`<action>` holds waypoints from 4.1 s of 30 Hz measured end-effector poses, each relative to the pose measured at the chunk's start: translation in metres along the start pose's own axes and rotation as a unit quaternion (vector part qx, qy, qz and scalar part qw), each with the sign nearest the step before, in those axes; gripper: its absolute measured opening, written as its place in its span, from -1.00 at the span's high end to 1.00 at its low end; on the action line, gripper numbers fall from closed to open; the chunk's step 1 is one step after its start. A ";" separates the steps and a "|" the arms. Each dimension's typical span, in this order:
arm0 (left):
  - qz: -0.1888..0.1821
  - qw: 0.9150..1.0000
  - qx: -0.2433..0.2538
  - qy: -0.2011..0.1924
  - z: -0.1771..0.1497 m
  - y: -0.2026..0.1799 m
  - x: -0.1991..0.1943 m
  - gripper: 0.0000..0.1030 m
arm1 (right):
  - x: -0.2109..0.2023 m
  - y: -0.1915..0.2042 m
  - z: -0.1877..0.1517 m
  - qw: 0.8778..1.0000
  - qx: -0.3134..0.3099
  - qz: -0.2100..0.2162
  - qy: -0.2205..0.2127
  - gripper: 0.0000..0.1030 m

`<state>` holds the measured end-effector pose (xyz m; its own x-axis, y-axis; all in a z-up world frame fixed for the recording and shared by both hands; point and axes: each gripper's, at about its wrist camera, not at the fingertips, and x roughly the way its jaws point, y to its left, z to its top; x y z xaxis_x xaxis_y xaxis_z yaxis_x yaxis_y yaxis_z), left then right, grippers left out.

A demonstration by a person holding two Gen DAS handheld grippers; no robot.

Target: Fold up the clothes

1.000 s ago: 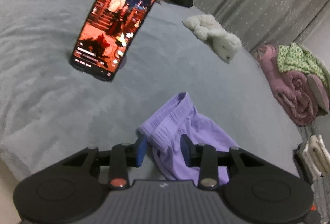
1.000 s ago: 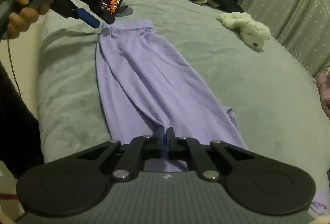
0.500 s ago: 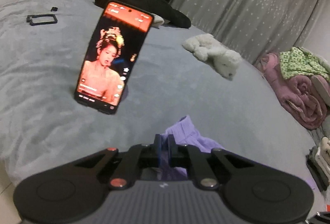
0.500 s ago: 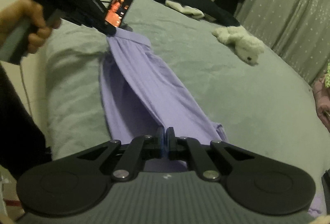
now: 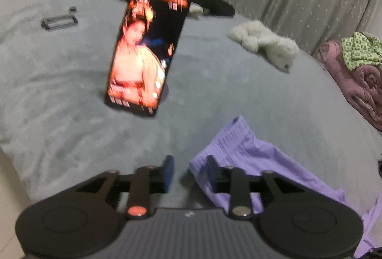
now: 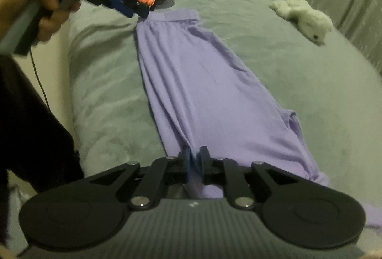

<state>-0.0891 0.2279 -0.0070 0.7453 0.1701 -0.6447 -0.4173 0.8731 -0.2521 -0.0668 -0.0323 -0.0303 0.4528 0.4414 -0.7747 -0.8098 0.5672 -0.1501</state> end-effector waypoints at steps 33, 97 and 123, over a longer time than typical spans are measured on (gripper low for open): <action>-0.138 0.965 0.223 0.004 -0.047 -0.109 0.048 -0.25 | 0.042 -0.182 -0.018 0.863 0.478 0.150 -0.059 0.50; -0.135 0.971 0.194 0.039 -0.037 -0.153 0.039 -0.39 | -0.002 -0.184 -0.032 0.883 0.458 -0.021 -0.103 0.20; -0.260 0.937 0.225 0.061 -0.069 -0.205 0.030 0.39 | -0.035 -0.222 -0.086 0.839 0.490 -0.224 -0.072 0.19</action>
<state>-0.0174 0.0220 -0.0245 0.7104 -0.3621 -0.6035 0.2681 0.9321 -0.2436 0.0650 -0.2336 -0.0226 0.7273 0.0706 -0.6827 0.1176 0.9672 0.2253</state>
